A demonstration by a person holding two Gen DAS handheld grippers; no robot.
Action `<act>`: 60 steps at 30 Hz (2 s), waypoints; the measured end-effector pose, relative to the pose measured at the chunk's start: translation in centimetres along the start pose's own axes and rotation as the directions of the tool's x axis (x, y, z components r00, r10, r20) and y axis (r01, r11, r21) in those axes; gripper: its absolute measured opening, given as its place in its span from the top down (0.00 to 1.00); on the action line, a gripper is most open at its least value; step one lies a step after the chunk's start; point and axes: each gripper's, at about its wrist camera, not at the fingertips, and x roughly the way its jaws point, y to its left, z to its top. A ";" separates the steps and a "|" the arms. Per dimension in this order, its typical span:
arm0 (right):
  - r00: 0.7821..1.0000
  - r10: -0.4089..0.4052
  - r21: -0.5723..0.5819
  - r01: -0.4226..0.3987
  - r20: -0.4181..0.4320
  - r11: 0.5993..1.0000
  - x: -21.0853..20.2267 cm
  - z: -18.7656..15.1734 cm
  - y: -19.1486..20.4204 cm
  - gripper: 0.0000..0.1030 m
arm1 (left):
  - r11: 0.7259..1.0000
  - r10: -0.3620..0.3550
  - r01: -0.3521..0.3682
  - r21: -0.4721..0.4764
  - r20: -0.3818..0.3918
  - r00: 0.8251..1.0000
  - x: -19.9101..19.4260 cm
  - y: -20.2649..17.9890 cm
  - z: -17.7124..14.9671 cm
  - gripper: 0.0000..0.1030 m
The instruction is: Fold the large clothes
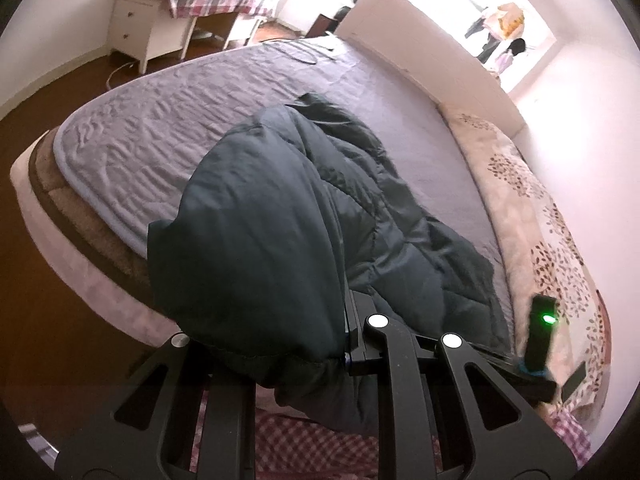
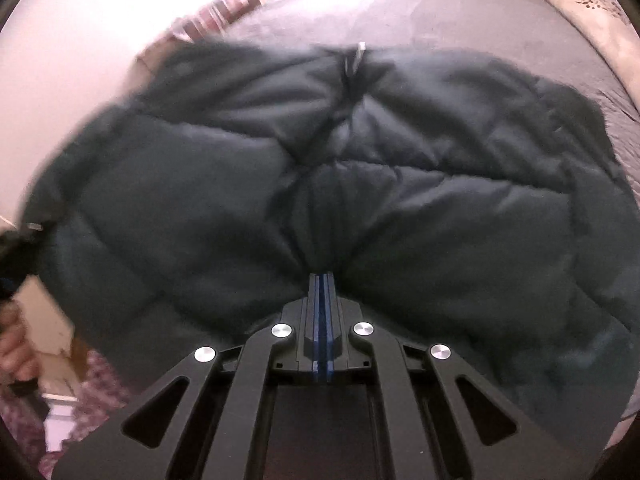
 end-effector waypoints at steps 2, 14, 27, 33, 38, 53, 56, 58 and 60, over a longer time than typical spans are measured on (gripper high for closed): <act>1.000 0.010 0.030 -0.009 -0.019 1.000 1.0 0.6 -0.5 1.00 | 0.999 -0.012 0.012 0.036 0.015 1.000 -0.5 -0.9 0.1 0.84; 0.998 0.066 0.120 -0.065 -0.002 0.991 1.6 0.6 -2.5 1.00 | 0.939 -0.083 0.039 0.340 0.115 0.990 -4.3 -9.7 -0.8 0.84; 0.971 0.013 0.243 -0.073 0.240 0.967 -10.6 -6.5 -10.4 0.99 | 0.875 -0.095 0.015 0.484 0.142 0.985 -5.5 -14.9 -1.7 0.84; 0.978 0.028 0.411 -0.114 0.209 0.904 -8.5 -9.0 -15.4 0.95 | 0.819 -0.120 0.022 0.573 0.134 0.984 -5.7 -18.3 -3.2 0.84; 0.971 0.116 0.427 -0.198 0.210 0.882 -6.1 -8.1 -15.4 0.98 | 0.762 -0.152 0.054 0.645 0.097 0.984 -5.1 -22.0 -5.1 0.84; 0.917 0.296 0.502 -0.395 0.268 0.770 -4.9 -9.8 -19.1 1.00 | 0.521 -0.174 0.162 0.838 -0.081 0.981 1.9 -30.1 -16.5 0.80; 0.906 0.284 0.516 -0.414 0.315 0.750 -7.2 -11.8 -20.4 1.00 | 0.493 -0.158 0.179 0.852 -0.114 0.981 2.6 -30.3 -18.3 0.78; 0.903 0.260 0.523 -0.413 0.342 0.746 -8.6 -13.5 -21.2 1.00 | 0.466 -0.145 0.191 0.864 -0.138 0.980 3.2 -30.4 -19.5 0.77; 0.894 0.252 0.542 -0.429 0.371 0.723 -9.6 -15.5 -22.2 1.00 | 0.455 -0.132 0.199 0.868 -0.155 0.979 3.8 -30.5 -20.4 0.76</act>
